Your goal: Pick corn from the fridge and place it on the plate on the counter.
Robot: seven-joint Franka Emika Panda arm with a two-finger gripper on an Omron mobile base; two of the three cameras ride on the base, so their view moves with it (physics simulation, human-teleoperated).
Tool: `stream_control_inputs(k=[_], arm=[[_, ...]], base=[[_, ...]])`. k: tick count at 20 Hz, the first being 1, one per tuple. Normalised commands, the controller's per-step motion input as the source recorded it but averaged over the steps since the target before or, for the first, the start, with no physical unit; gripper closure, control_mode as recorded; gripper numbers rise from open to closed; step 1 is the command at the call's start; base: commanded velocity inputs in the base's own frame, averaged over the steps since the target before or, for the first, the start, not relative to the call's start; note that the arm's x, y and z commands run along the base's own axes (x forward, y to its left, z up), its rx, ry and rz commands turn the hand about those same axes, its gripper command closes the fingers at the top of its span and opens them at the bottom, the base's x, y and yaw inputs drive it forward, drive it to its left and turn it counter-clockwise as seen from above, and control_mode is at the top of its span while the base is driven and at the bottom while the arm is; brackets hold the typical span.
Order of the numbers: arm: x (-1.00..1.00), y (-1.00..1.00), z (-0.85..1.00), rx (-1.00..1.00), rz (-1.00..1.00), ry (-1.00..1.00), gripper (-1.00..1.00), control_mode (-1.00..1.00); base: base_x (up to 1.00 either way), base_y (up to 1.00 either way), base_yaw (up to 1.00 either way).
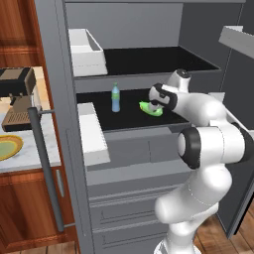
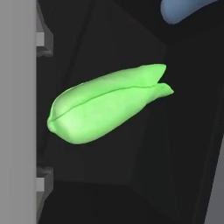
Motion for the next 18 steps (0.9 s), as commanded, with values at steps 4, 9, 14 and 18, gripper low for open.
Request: stream_control_inputs(k=[4, 9, 14, 18], arm=[[0.30, 0.00, -0.11, 0.00, 0.03, 0.00, -1.00, -1.00], [0.19, 0.00, -0.17, -0.01, 0.03, 0.00, -1.00, -1.00], [0.11, 0.00, -0.28, -0.04, 0.04, 0.00, -1.00, -1.00], [0.06, 0.04, -0.49, -0.06, 0.04, 0.00, -1.00, -1.00]], base=[[0.00, 0.00, 0.00], [0.00, 0.00, 0.00], [0.00, 0.00, 0.00], [0.00, 0.00, 0.00]])
